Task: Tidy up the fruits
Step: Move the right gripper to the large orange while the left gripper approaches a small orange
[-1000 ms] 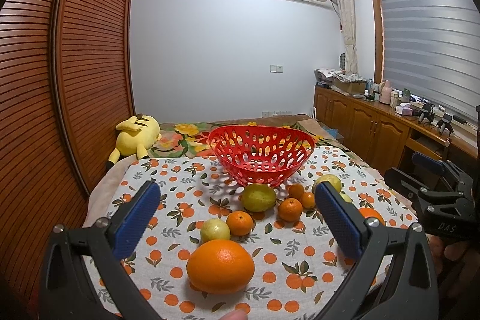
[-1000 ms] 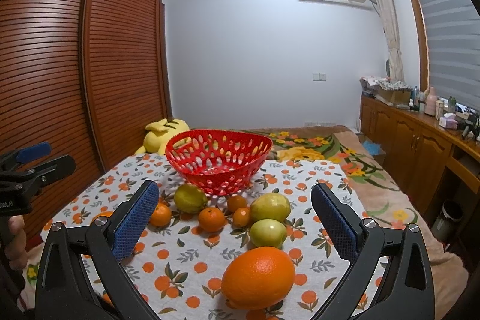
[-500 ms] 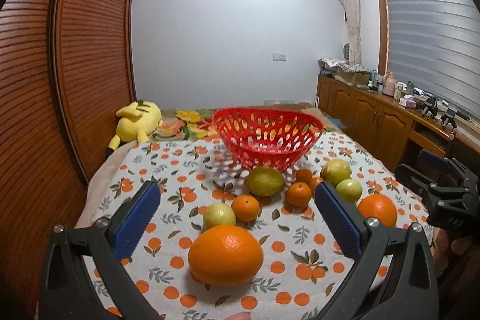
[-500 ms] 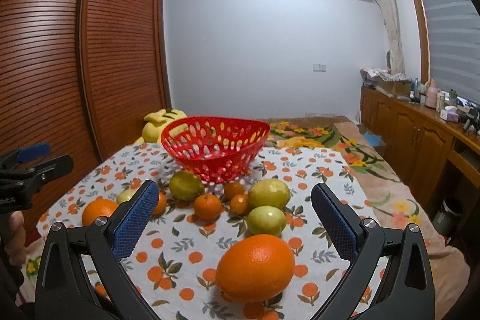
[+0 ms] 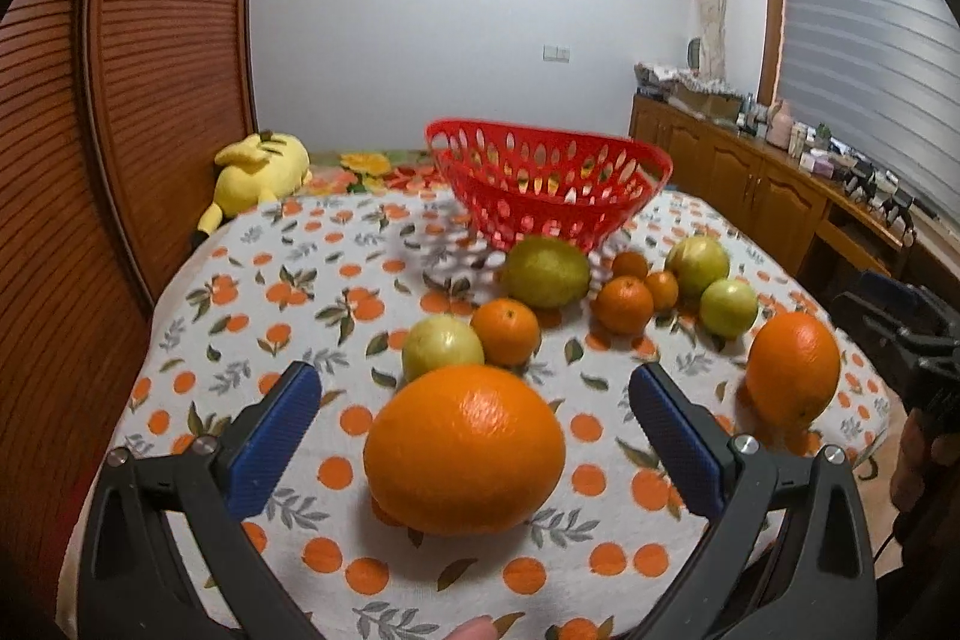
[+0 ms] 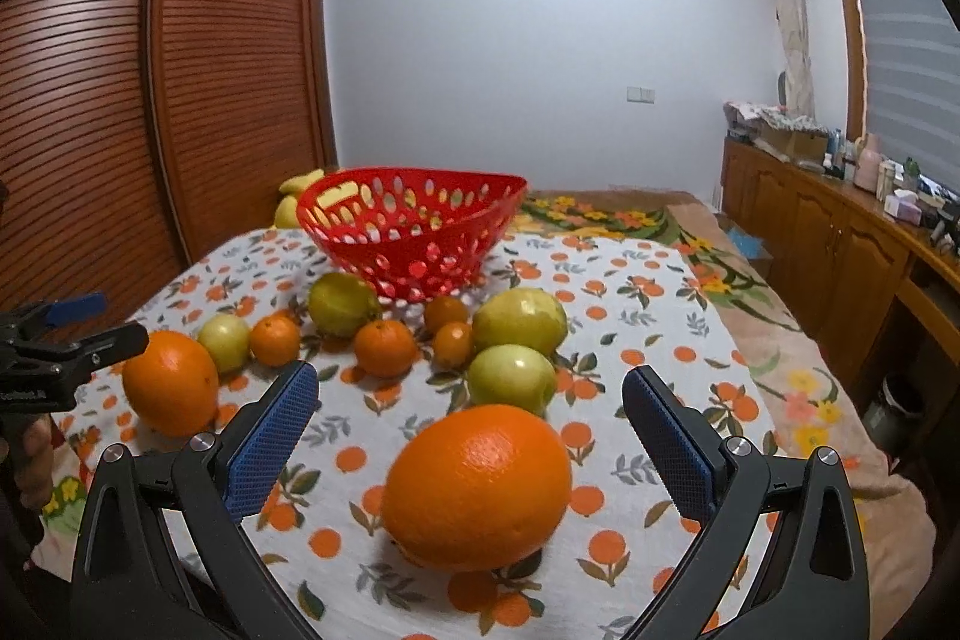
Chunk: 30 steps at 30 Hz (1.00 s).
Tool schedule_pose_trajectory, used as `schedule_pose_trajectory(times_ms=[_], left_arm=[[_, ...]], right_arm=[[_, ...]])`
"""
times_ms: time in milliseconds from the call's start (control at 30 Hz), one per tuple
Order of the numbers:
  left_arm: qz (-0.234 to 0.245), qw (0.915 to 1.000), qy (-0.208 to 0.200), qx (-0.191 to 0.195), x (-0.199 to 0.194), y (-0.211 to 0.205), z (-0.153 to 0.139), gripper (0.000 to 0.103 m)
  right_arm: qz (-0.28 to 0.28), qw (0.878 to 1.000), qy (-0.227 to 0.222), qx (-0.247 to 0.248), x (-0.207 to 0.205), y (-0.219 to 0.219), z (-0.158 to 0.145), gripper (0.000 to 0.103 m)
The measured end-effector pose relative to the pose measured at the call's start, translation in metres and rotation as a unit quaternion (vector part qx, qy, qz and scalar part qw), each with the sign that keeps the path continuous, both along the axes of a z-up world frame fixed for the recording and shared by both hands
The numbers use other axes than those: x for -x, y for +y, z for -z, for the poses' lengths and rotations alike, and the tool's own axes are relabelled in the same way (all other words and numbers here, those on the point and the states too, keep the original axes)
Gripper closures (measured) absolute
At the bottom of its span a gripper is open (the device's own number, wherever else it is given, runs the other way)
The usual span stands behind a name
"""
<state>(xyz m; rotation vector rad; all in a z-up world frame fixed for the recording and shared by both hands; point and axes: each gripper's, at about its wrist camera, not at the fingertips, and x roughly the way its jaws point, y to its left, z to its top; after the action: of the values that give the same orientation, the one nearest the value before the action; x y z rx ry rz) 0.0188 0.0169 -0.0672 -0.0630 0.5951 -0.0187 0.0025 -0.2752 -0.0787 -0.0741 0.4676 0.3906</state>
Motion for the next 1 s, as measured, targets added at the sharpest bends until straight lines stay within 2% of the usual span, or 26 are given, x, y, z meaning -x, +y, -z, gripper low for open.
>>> schedule_pose_trajectory(times_ms=[200, 433, 1000], left_arm=[[-0.001, 0.9994, 0.033, 0.007, -0.008, 0.005, 0.017, 0.0], [0.002, 0.9989, 0.045, 0.014, -0.012, 0.011, 0.025, 0.0], [0.016, 0.9957, 0.083, 0.038, -0.026, 0.014, 0.042, 0.002]], right_arm=[[-0.002, 0.999, 0.031, 0.016, -0.009, -0.006, 0.016, 0.0], [-0.006, 0.998, 0.059, 0.015, -0.015, -0.015, 0.027, 0.0], [-0.047, 0.992, 0.116, 0.03, -0.033, 0.0, 0.053, 0.0]])
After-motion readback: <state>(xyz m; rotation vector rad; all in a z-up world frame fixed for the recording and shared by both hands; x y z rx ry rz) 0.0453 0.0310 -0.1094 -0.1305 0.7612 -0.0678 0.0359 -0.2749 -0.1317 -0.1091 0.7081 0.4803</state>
